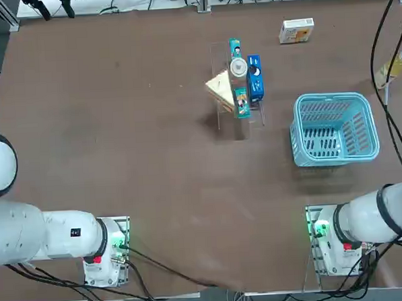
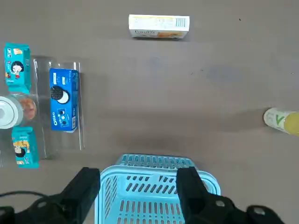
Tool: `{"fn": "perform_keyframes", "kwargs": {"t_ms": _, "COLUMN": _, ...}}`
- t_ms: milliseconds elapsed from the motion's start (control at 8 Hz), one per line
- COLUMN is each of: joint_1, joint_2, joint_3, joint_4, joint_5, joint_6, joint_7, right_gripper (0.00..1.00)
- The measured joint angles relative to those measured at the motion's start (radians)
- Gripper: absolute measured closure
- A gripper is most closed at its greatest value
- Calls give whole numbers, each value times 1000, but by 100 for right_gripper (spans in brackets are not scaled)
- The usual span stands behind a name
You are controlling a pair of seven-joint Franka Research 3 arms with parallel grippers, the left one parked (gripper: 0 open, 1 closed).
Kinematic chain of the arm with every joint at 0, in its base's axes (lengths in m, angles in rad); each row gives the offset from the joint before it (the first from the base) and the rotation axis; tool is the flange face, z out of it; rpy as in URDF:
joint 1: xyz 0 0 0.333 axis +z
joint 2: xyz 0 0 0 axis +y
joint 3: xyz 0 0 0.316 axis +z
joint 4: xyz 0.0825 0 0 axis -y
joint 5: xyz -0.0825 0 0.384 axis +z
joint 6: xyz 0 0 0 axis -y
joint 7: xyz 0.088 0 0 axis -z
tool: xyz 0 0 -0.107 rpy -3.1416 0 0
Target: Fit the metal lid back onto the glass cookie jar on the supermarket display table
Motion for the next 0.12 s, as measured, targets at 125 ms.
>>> {"fn": "perform_keyframes", "kwargs": {"t_ms": 125, "joint_1": 0, "joint_2": 0, "joint_3": 0, "joint_4": 1, "joint_5": 0, "joint_6": -1, "joint_7": 0, "right_gripper": 0}}
